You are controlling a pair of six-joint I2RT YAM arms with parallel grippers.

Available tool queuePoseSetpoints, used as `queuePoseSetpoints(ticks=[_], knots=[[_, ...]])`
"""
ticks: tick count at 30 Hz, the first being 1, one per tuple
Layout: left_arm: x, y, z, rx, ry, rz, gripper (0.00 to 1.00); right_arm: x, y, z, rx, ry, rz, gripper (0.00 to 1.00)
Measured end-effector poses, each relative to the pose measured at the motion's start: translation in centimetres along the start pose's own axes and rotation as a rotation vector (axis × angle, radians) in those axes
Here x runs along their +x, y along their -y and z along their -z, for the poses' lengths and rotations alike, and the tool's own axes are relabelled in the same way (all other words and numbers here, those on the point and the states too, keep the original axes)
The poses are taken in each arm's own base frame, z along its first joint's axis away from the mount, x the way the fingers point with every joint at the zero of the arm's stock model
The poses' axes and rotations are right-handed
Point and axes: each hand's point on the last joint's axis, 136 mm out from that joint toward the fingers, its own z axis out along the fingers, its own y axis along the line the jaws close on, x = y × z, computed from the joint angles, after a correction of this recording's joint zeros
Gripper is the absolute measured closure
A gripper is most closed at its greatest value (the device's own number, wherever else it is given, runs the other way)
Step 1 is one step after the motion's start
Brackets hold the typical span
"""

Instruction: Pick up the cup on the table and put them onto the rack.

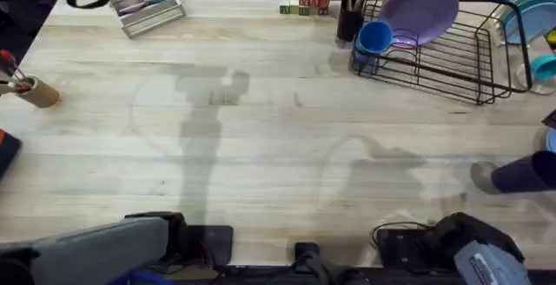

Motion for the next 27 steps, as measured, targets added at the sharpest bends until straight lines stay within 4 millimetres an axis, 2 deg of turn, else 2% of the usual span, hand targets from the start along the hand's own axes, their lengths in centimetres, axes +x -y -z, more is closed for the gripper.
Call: queuePoseSetpoints(ticks=[8,10,22,27], knots=[[0.0,0.0,0.0,0.0,0.0,0.0,0.007,1.1,-0.5,-2.2,0.007,-0.031,0.002,0.006],[0.0,0.0,0.0,0.0,0.0,0.0,0.007,1.4,-1.1,-3.8,0.014,-0.069,0.016,0.006],[0.0,0.0,0.0,0.0,0.0,0.0,0.007,2.2,-2.6,-8.1,0.043,-0.238,0.08,0.006],[0.0,0.0,0.0,0.0,0.0,0.0,0.007,2.7,-4.1,-10.1,0.012,-0.317,0.099,0.006]])
